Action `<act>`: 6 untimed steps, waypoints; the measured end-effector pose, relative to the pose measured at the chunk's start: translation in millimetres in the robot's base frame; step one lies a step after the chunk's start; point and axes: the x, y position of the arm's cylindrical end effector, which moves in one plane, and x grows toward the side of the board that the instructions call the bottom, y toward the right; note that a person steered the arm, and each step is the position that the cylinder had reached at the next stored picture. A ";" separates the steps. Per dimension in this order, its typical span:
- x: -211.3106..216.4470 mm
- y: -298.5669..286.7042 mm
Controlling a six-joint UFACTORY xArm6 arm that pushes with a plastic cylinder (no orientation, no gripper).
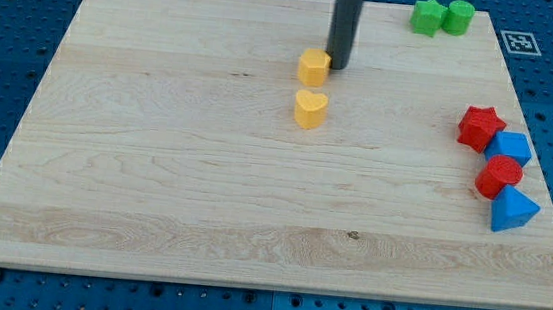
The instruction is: Move the yellow hexagon to the top of the yellow heart
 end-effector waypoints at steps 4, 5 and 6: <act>3.2 -55.3; 28.0 -43.0; 14.4 -43.0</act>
